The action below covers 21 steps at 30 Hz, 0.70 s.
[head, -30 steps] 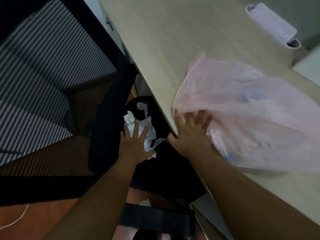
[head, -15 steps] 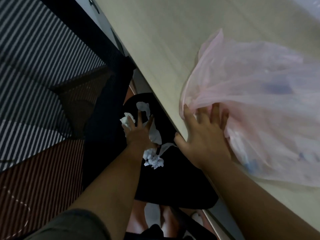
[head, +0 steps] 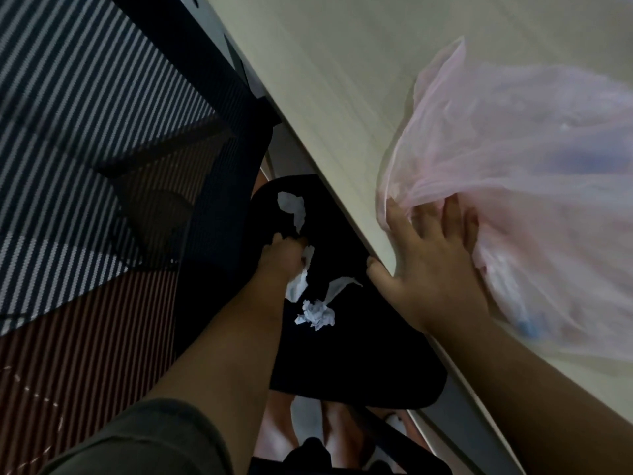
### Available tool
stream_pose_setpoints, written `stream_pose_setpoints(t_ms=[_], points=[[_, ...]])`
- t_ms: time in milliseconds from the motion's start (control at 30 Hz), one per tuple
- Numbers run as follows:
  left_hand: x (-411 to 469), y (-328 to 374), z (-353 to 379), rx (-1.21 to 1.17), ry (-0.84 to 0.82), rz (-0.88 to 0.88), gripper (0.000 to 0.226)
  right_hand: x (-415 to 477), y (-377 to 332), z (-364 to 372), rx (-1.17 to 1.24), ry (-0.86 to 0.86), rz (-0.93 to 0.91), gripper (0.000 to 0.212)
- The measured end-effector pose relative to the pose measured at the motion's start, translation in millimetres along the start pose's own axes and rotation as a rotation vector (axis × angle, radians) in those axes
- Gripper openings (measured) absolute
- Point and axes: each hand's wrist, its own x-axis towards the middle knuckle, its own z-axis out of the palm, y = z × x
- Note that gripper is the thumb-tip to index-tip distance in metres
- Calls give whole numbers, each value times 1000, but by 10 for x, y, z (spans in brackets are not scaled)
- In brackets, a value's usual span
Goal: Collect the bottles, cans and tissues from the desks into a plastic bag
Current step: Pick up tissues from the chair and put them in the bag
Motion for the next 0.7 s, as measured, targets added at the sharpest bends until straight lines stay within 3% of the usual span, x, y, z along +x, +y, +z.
stream_pose_setpoints(t_ms=[67, 133, 200, 267, 333, 400, 500, 567, 700], points=[[-140, -23, 76, -110, 6, 27, 28, -14, -13, -3, -3, -7, 2, 78], [-332, 23, 157, -137, 38, 37, 34, -17, -19, -4, 1, -10, 9, 78], [-520, 100, 277, -64, 84, 21, 65, -15, -18, -11, -3, -15, 9, 79], [-687, 185, 425, 16, 22, 39, 109, -18, -20, -20, -6, -21, 11, 79], [-759, 243, 623, 66, -48, 102, 133, -26, -23, -26, -9, -29, 13, 79], [-783, 260, 757, 69, -39, 147, 123, -29, -24, -24, -9, -35, 13, 79], [-744, 261, 870, 173, 137, 188, 65, -27, -25, -27, -14, -42, 23, 79], [-684, 230, 871, 174, 154, 228, 40, -28, -35, -34, -17, -43, 32, 79], [-403, 156, 423, 39, 171, 117, 43, -26, -37, -37, -36, -51, 40, 78]])
